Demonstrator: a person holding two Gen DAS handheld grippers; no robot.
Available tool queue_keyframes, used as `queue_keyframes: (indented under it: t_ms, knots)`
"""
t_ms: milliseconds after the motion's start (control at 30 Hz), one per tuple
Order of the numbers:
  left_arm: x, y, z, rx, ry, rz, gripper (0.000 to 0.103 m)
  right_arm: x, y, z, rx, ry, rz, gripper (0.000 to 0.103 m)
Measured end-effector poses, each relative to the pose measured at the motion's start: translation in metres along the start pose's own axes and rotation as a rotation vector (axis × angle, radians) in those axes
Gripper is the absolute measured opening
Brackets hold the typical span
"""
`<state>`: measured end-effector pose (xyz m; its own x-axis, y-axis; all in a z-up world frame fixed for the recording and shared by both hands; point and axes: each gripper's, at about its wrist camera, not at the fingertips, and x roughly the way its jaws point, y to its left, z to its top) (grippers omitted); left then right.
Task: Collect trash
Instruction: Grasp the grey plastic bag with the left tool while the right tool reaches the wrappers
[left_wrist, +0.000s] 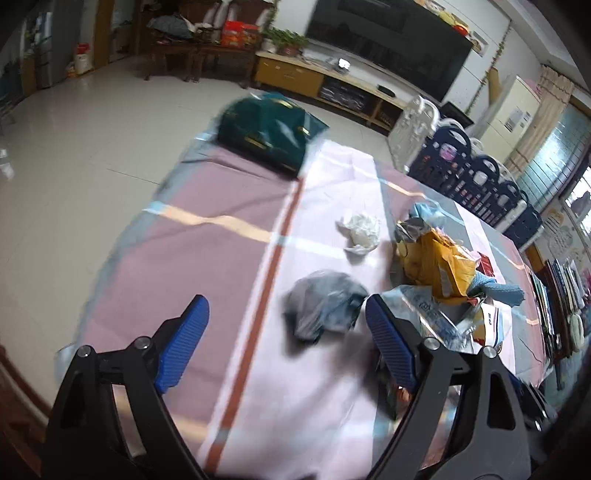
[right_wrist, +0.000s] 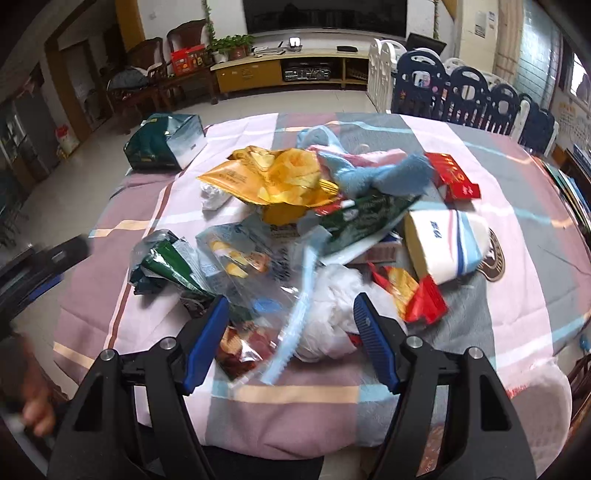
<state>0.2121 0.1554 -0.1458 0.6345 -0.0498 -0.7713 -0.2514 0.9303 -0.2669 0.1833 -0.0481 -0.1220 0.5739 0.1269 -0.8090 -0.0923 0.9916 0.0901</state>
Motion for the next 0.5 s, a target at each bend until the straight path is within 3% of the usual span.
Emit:
queue_keyframes:
  t_ms: [67,133,167,200,267,367,500]
  knots:
    - [0.025,-0.010,-0.001,0.030,0.039,-0.015,0.086,-0.004,-0.012,-0.004,0.025,0.000,0.010,0.070]
    - [0.043,-0.016,-0.003,0.039,0.094,-0.033,0.071,-0.010,-0.020,-0.009,0.047,-0.009,0.051,0.070]
    - [0.050,-0.015,-0.004,0.032,0.122,-0.062,0.054,-0.010,-0.019,-0.011,0.040,-0.010,0.070,0.070]
    - [0.055,-0.015,-0.004,0.024,0.144,-0.089,0.044,-0.011,-0.015,-0.012,0.026,-0.012,0.088,0.070]
    - [0.058,-0.012,-0.005,0.010,0.153,-0.131,0.036,-0.011,-0.001,-0.014,-0.024,-0.020,0.127,0.070]
    - [0.052,-0.003,-0.007,-0.025,0.112,-0.129,0.033,-0.007,0.029,-0.017,-0.110,-0.024,0.177,0.069]
    - [0.027,0.018,-0.006,-0.117,-0.006,-0.106,0.032,-0.003,0.053,-0.020,-0.184,-0.026,0.219,0.055]
